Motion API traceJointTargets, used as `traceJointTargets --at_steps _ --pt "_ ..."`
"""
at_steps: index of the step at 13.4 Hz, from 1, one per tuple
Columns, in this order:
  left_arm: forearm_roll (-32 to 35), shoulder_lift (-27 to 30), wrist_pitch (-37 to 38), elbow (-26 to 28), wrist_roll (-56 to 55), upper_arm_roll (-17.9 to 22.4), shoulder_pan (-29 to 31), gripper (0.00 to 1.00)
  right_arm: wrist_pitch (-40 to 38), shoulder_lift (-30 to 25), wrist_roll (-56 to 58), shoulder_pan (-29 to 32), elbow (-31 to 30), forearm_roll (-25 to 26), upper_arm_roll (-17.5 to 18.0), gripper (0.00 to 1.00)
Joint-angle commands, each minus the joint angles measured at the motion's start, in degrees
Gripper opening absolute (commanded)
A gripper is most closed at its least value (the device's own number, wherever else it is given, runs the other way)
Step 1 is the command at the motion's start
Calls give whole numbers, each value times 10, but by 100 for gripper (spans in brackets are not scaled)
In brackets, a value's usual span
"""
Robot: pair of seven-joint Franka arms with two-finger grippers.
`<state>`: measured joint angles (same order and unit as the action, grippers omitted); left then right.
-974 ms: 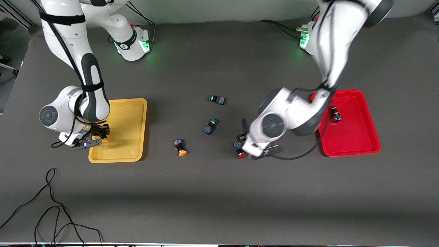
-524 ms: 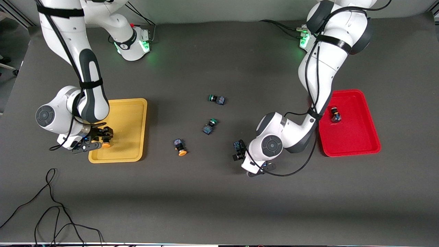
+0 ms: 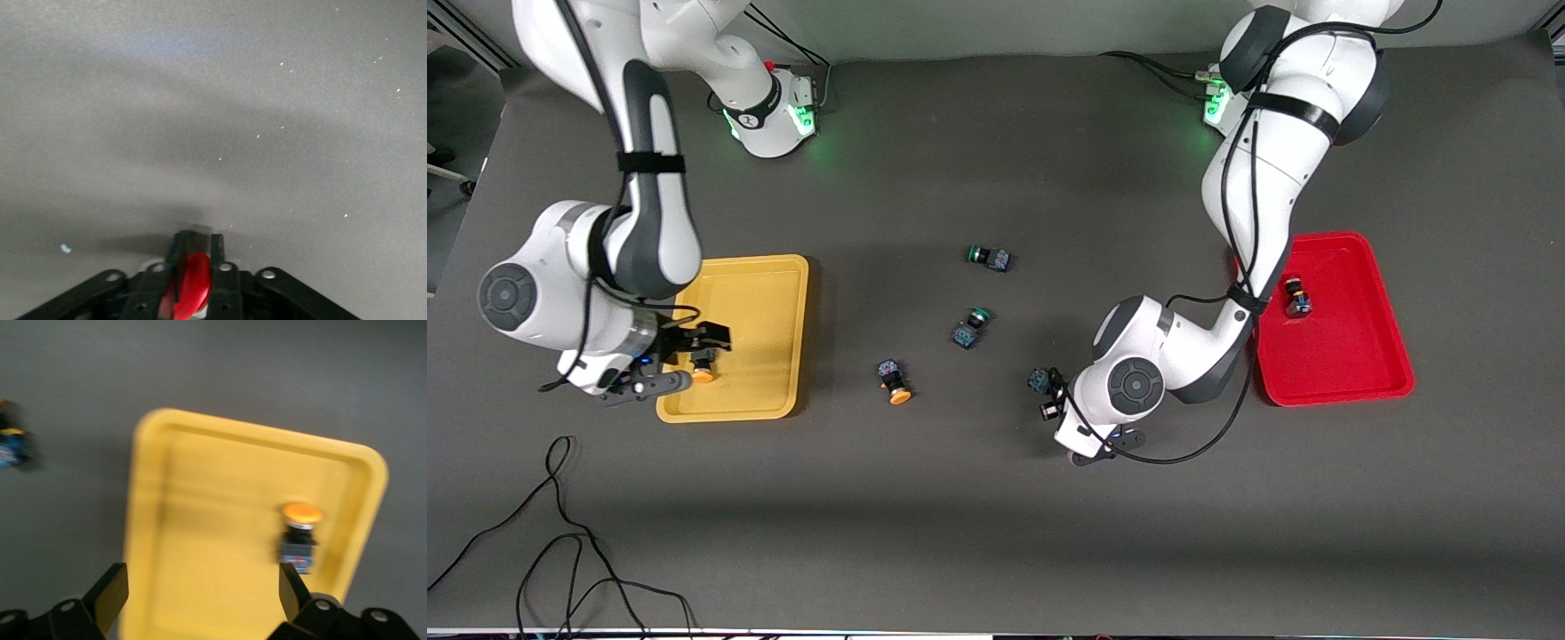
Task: Place red and yellow buttons in trays
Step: 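Grasp another yellow button with the right gripper while the left gripper carries red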
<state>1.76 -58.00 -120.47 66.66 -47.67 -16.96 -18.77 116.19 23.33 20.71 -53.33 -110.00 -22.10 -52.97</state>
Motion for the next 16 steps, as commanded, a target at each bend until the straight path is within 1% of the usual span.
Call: traceJointTargets --at_steps 1,2,3,4,5,7,8,10,11,13,14,15,16 --pt "5 20 79 -23 12 5 11 0 -13 14 -77 -88 33 5 -5 100" --pt "7 35 102 -20 30 3 36 0 -5 26 -81 -111 47 3 2 100" --pt "6 53 133 -13 69 2 56 0 7 42 -81 -119 64 -1 14 100" --pt "5 68 173 -7 102 2 71 0 17 51 -82 -119 73 -17 39 100" --pt "3 77 195 -8 117 0 86 0 33 65 -81 -116 75 -37 61 100" --pt "3 94 225 -9 149 0 105 0 87 113 -81 -117 72 -78 80 100" --pt "3 104 251 -7 178 0 115 0 110 138 -81 -117 71 -109 93 100" --pt "9 128 298 7 258 2 151 0 143 182 -81 -119 72 -169 101 100" --pt "12 153 307 36 307 4 172 0 162 198 -81 -119 72 -185 106 100" --pt "44 232 277 157 402 4 232 0 181 216 -76 -116 73 -189 110 100" --pt "48 260 264 202 440 5 259 0 184 217 -75 -111 73 -189 111 100" --pt "61 283 253 240 467 5 284 0 184 218 -74 -110 73 -189 113 91" --pt "87 305 238 276 486 5 307 0 185 218 -74 -110 73 -189 114 76"
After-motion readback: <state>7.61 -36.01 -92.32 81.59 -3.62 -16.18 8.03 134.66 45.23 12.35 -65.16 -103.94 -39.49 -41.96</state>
